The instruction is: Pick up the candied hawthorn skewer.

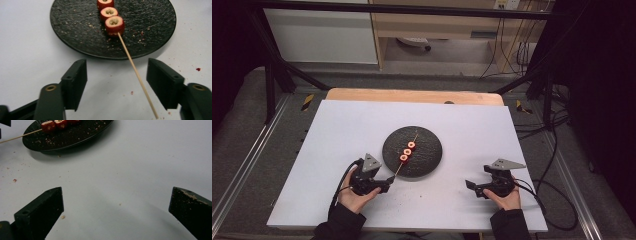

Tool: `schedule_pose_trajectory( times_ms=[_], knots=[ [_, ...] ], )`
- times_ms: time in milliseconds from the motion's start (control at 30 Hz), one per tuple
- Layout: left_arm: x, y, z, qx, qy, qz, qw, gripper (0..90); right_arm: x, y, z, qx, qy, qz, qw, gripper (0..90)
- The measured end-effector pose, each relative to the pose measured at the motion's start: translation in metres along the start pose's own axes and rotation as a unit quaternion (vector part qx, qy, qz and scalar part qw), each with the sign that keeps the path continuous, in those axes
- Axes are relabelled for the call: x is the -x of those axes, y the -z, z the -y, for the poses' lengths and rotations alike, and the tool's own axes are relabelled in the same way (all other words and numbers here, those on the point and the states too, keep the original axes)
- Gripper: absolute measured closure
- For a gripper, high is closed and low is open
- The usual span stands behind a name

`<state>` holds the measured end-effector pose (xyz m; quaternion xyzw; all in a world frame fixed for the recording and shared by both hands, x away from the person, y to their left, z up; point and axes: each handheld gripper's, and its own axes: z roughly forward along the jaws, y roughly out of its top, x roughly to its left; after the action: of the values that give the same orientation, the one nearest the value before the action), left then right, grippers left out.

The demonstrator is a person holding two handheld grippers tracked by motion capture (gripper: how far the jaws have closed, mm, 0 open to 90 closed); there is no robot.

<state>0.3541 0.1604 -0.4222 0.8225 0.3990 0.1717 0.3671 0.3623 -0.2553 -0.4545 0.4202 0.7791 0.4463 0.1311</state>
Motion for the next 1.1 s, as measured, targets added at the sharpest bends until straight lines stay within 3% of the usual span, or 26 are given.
schedule_pose_trajectory(
  times_ms=[133,233,500,800,1100],
  knots=[
    [0.006,-0.008,-0.002,-0.013,0.007,-0.002,0.9999,41.5,0.000,0.000,0.000,0.000,0.000,0.000,1.0000,0.8],
    [0.011,-0.013,-0.002,-0.020,0.013,-0.002,0.9997,52.7,0.000,0.000,0.000,-0.001,0.000,-0.001,1.0000,0.8],
    [0.018,-0.020,0.001,-0.030,0.019,-0.009,0.9993,69.7,0.000,0.000,0.000,-0.002,-0.001,-0.001,1.0000,0.9],
    [0.022,-0.022,0.001,-0.032,0.029,-0.018,0.9989,81.6,0.000,0.000,0.000,-0.002,-0.001,-0.001,1.0000,0.9],
    [0.019,-0.020,0.003,-0.026,0.041,-0.021,0.9986,87.1,0.000,0.000,0.000,-0.003,-0.001,-0.001,1.0000,1.0]
  ],
)
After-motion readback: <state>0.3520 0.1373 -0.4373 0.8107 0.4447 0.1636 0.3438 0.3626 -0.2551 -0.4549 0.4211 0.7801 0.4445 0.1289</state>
